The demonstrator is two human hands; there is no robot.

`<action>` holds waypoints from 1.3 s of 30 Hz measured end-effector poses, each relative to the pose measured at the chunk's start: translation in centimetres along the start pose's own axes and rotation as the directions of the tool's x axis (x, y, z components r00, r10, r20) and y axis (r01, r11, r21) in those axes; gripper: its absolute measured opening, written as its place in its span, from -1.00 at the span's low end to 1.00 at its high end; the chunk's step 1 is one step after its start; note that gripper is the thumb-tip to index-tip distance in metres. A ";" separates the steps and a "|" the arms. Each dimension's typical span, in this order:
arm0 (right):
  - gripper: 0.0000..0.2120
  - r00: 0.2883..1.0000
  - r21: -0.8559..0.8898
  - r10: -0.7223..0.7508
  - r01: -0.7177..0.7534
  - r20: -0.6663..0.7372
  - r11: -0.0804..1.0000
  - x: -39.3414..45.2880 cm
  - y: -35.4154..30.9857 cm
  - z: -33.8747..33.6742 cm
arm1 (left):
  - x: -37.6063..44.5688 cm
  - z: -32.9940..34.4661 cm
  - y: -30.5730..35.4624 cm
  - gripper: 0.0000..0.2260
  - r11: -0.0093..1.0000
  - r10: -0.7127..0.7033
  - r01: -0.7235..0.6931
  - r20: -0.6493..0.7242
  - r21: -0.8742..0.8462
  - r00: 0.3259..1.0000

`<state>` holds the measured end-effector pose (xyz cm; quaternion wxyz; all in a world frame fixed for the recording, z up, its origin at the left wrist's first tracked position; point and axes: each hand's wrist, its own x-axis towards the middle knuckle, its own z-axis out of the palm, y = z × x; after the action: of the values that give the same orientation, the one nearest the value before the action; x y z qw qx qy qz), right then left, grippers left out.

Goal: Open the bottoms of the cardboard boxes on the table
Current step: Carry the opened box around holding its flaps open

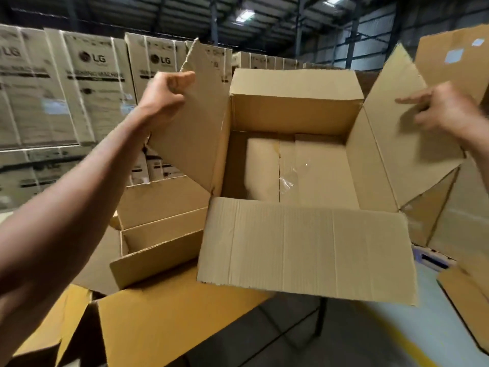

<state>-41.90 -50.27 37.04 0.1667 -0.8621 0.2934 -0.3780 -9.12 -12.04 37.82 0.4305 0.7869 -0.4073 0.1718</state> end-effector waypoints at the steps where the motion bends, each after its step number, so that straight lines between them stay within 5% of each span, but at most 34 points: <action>1: -0.45 1.000 0.038 -0.013 0.013 0.005 0.999 1.8 -0.4 1.4 | 0.4 -1.0 -0.8 -0.40 1.000 -0.013 0.013 -0.025 0.027 1.000; 15: -0.50 0.944 0.134 -0.318 0.305 0.089 0.943 13.3 -11.2 19.7 | -0.6 -8.6 -7.9 -0.38 0.940 -0.217 0.294 -0.363 0.174 0.906; 27: -0.51 0.814 0.293 -0.446 0.352 0.372 0.889 16.2 -13.6 31.4 | -5.9 -8.2 -13.8 -0.37 0.795 -0.406 0.531 -0.393 0.292 0.825; 39: -0.44 0.739 0.304 -0.485 0.381 0.467 0.873 16.4 -13.2 35.5 | -7.7 -5.9 -18.4 -0.38 0.667 -0.557 0.656 -0.349 0.352 0.753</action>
<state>-1.33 -48.10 29.48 0.2286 -0.9568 -0.0109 -0.1796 1.23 2.06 26.51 0.3077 0.9320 -0.0202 0.1905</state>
